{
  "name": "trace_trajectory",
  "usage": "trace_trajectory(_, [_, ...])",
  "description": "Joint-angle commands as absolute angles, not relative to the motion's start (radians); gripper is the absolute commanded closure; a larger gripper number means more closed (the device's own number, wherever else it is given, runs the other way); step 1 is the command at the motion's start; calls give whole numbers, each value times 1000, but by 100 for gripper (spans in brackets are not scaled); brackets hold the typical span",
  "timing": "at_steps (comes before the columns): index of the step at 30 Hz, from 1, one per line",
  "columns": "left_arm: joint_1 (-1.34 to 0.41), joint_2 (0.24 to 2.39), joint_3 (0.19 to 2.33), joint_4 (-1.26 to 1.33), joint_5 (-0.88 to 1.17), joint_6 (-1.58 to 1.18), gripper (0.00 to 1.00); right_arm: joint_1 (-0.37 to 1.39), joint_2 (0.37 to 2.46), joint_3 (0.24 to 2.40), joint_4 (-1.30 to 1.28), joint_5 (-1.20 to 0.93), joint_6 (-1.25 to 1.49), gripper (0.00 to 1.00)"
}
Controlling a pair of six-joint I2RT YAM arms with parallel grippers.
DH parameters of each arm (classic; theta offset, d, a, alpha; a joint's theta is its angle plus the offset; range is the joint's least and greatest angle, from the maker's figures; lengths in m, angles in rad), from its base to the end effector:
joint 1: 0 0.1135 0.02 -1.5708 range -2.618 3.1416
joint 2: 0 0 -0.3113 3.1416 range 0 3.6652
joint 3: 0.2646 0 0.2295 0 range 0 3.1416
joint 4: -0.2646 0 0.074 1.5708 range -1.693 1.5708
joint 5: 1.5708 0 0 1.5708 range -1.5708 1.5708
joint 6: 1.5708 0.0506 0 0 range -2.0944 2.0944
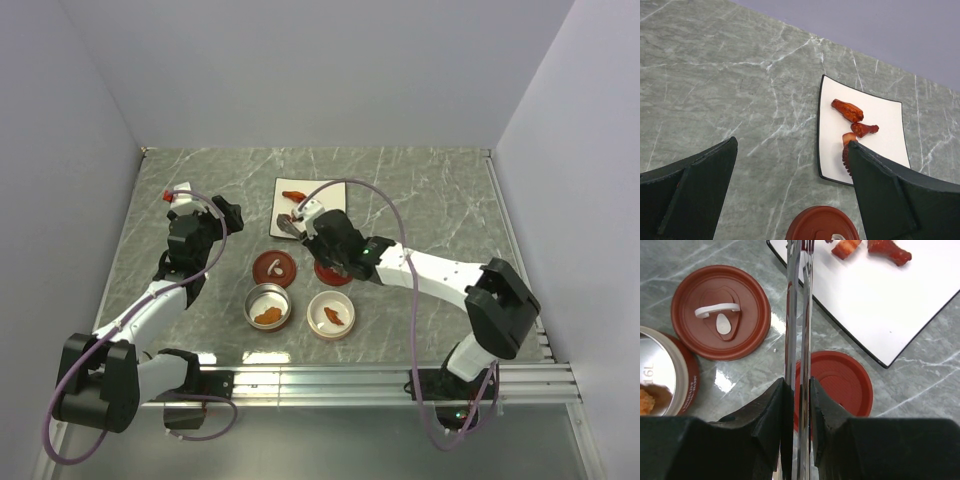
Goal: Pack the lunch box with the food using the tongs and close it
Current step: Pick up the food using the clamp, then place the food into the lunch box
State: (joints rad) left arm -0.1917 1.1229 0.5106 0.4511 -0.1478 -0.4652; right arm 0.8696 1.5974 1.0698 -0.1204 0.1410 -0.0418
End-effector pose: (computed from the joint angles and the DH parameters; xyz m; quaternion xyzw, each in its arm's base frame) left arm 0.2207 -0.0352 0.2960 -0.1509 0.7461 -0.1552 0.6297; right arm 0.2305 0.2619 0.2901 -0.3649 0.8159 0.1209 0.4320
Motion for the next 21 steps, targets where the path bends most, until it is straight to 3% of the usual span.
trace_trajectory(1, [-196,1109,517,495,-147,-465,1,865,1510,1045,-78,150,-29,78])
trace_trajectory(8, [-195,1106,518,491,-147,-463,1,899,1367,936,-60,110,-11,78])
trace_trajectory(21, [-196,1101,519,488,-138,-465,1,1170,1054,752,-101,140,101,77])
